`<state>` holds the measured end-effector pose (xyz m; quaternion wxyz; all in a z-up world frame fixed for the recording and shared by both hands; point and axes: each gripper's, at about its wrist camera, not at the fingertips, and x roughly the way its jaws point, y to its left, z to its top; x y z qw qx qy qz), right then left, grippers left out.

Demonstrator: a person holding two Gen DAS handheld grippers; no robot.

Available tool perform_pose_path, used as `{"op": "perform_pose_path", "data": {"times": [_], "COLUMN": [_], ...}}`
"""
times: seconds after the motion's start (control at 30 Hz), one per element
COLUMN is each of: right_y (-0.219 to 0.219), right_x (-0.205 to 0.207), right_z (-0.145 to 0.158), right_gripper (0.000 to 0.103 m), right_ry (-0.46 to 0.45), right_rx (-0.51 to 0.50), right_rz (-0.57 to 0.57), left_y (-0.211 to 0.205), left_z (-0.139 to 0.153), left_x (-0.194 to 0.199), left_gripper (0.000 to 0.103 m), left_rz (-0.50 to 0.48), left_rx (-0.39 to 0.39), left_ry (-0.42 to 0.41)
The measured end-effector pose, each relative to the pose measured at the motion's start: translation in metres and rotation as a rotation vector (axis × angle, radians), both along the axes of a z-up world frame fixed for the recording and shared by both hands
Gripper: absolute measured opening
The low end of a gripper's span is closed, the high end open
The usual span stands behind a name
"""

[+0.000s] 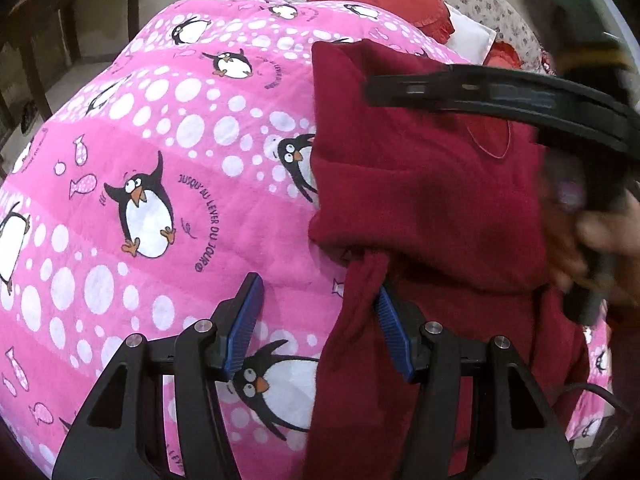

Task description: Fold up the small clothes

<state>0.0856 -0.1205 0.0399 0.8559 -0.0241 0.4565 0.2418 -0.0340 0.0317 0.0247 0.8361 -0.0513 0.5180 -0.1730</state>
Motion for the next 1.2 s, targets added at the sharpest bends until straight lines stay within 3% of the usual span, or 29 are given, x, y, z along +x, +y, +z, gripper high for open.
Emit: {"op": "perform_pose_path", "data": {"times": [0.07, 0.17, 0.23, 0.3, 0.47, 0.57, 0.7, 0.83, 0.93, 1.0, 1.1, 1.2], "right_y": [0.011, 0.014, 0.013, 0.010, 0.002, 0.010, 0.027, 0.030, 0.016, -0.001, -0.031, -0.069], "right_x": [0.013, 0.024, 0.025, 0.026, 0.028, 0.035, 0.062, 0.068, 0.055, 0.033, -0.006, -0.047], "right_z": [-0.011, -0.025, -0.026, -0.022, 0.016, 0.031, 0.013, -0.010, -0.001, 0.013, 0.025, 0.011], "right_gripper": [0.051, 0.051, 0.038, 0.003, 0.003, 0.003, 0.003, 0.003, 0.015, 0.037, 0.042, 0.044], "right_ry": [-0.007, 0.028, 0.026, 0.036, -0.045, -0.108, -0.086, 0.002, 0.039, 0.014, -0.014, 0.026], "right_rx": [-0.057, -0.033, -0.033, -0.001, 0.044, -0.003, -0.047, -0.014, 0.039, 0.014, 0.021, 0.038], "right_rz": [0.009, 0.019, 0.023, 0.032, 0.005, -0.022, -0.078, -0.092, -0.110, -0.125, -0.150, -0.224], "left_y": [0.002, 0.003, 0.004, 0.005, 0.014, 0.018, 0.031, 0.040, 0.045, 0.048, 0.047, 0.033], "left_z": [-0.001, -0.003, -0.004, -0.003, 0.003, 0.004, 0.002, 0.010, 0.018, 0.026, 0.043, 0.055], "left_x": [0.000, -0.001, -0.003, -0.004, -0.014, -0.017, -0.016, -0.016, -0.014, -0.012, -0.009, 0.001], "left_gripper": [0.057, 0.057, 0.057, 0.057, 0.057, 0.057, 0.057, 0.057, 0.057, 0.057, 0.057, 0.057], "left_rz": [-0.006, -0.008, -0.008, -0.004, 0.037, 0.058, 0.094, 0.113, 0.122, 0.126, 0.130, 0.113], "left_rx": [-0.011, -0.016, -0.020, -0.032, -0.022, 0.013, 0.007, 0.017, 0.019, 0.011, -0.003, -0.004], "left_ry": [0.000, -0.014, -0.023, -0.027, -0.055, -0.071, -0.057, -0.060, -0.076, -0.090, -0.142, -0.178]}}
